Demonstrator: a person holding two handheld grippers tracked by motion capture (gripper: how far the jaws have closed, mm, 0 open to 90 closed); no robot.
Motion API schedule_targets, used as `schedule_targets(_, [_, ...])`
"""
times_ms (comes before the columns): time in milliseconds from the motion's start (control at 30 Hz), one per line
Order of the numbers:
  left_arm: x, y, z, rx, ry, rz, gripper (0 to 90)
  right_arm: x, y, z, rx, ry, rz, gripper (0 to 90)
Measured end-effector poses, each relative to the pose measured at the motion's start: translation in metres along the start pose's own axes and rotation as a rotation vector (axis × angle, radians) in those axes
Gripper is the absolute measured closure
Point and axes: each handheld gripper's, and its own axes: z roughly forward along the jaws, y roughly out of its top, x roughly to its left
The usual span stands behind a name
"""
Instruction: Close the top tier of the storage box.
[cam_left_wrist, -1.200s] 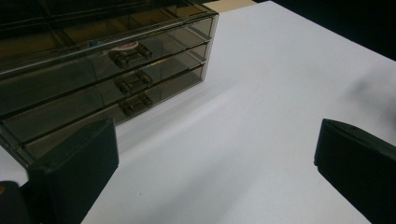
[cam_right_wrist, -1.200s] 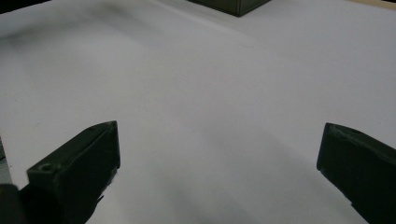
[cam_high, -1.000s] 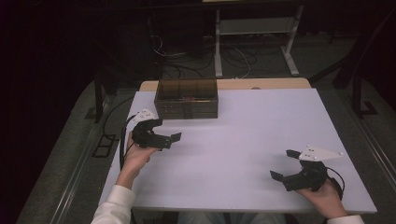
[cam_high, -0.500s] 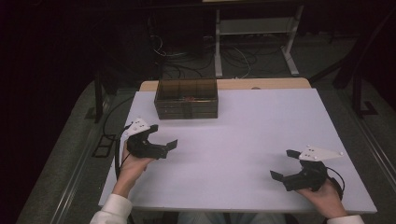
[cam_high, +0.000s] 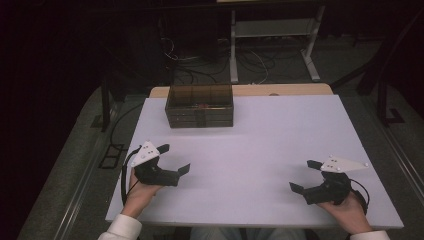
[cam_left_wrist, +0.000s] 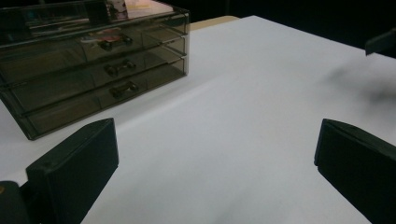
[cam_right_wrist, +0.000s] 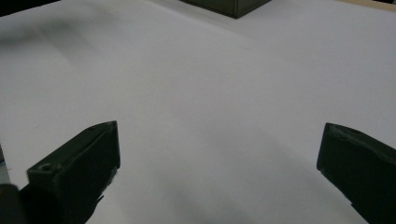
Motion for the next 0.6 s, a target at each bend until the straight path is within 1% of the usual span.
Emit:
schedule_targets(167, [-0.004,-0.015,-0.002,0.023,-0.003,0.019,0.0,-0.001,0.0,0.0,-0.01,0.002,0.008,0.0])
schedule_targets(233, [-0.005,-0.019,-0.003,0.036,-0.013,0.014,0.0,-0.001,0.0,0.0,-0.013,0.003,0.009,0.0])
schedule_targets(300, [-0.006,-0.023,-0.004,0.043,-0.019,0.019,0.0,-0.001,0.0,0.0,-0.014,0.003,0.009,0.0])
schedule_targets(400, [-0.008,-0.025,-0.003,0.057,-0.022,0.031,0.0,-0.001,0.0,-0.001,-0.015,0.004,0.01,0.0])
schedule_targets(600, [-0.01,-0.027,-0.001,0.064,-0.026,0.037,0.0,-0.001,-0.001,-0.001,-0.016,0.002,0.013,0.0])
